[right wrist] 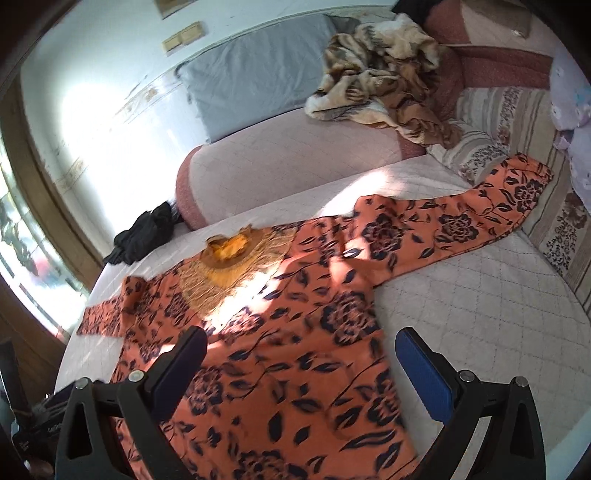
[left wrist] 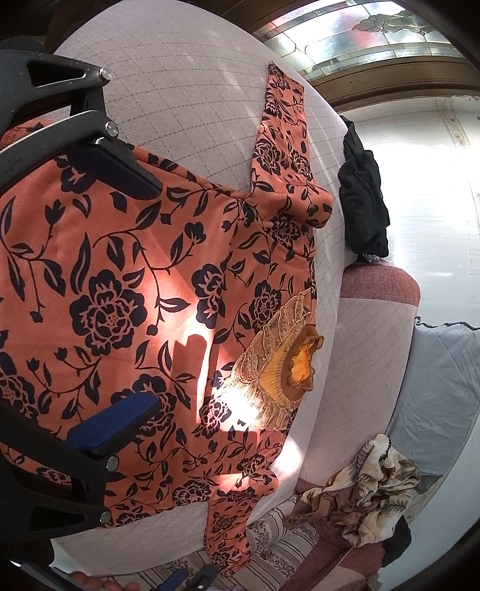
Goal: Fold small clothes
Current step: 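Grasp the sleeve cuff with the right gripper and fold it across the blouse body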
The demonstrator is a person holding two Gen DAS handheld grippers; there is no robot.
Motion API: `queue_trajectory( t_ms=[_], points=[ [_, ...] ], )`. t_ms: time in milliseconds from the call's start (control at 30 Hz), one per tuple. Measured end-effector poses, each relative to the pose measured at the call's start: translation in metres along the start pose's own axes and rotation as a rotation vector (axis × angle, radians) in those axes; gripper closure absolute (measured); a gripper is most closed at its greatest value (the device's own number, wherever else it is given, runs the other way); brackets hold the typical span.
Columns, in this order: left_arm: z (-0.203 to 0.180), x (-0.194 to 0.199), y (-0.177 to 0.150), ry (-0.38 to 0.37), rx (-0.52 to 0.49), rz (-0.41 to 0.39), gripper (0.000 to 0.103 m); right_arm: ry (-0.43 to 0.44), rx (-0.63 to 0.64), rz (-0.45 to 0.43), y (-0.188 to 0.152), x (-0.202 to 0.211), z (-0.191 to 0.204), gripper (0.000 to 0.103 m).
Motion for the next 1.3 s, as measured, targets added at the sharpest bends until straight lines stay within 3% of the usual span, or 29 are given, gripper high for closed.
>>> queue_trajectory(
  t_ms=[133, 300, 367, 500, 667, 800, 833, 933, 1033, 1167, 1300],
  points=[
    [0.006, -0.028, 0.011, 0.03, 0.003, 0.026, 0.0, -0.098, -0.217, -0.007, 0.055, -0.037, -0.116, 0.004],
    [0.022, -0.057, 0.015, 0.056, 0.02, 0.058, 0.0, -0.211, -0.482, -0.048, 0.112, -0.065, -0.249, 0.033],
    [0.028, -0.064, 0.016, 0.058, 0.023, 0.065, 0.0, -0.269, -0.547, -0.057, 0.126, -0.075, -0.283, 0.038],
    [0.039, -0.071, 0.019, 0.072, 0.018, 0.058, 0.0, -0.356, -0.622, -0.056, 0.141, -0.096, -0.318, 0.038],
    [0.057, -0.074, 0.025, 0.08, 0.041, 0.038, 0.0, -0.401, -0.673, -0.124, 0.153, -0.108, -0.326, 0.041],
    [0.073, -0.072, 0.028, 0.087, 0.056, 0.006, 0.0, -0.467, -0.678, -0.125, 0.159, -0.114, -0.328, 0.091],
    [0.078, -0.073, 0.029, 0.089, 0.061, 0.001, 0.0, -0.471, -0.654, -0.121, 0.163, -0.115, -0.326, 0.096],
    [0.092, -0.074, 0.031, 0.083, 0.095, -0.01, 0.0, -0.48, -0.505, -0.153, 0.187, -0.105, -0.296, 0.097],
    [0.107, -0.07, 0.032, 0.069, 0.142, -0.036, 0.0, -0.429, -0.299, -0.201, 0.224, -0.093, -0.225, 0.097],
    [0.123, -0.06, 0.031, 0.048, 0.196, -0.069, 0.0, -0.199, -0.084, -0.272, 0.249, -0.075, -0.087, 0.097],
    [0.138, -0.05, 0.03, 0.033, 0.24, -0.103, 0.0, 0.083, 0.083, -0.271, 0.211, -0.073, 0.064, 0.097]
  ],
)
Point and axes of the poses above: each gripper's, at about its wrist camera, not at the fingertips, and x roughly against the way its jaws point, z to its left, y to its top, the point moved 4 cm from there along -x, roughly the way its jaws point, and after that the axes turned 6 degrees about z, right-handed, at the moved point
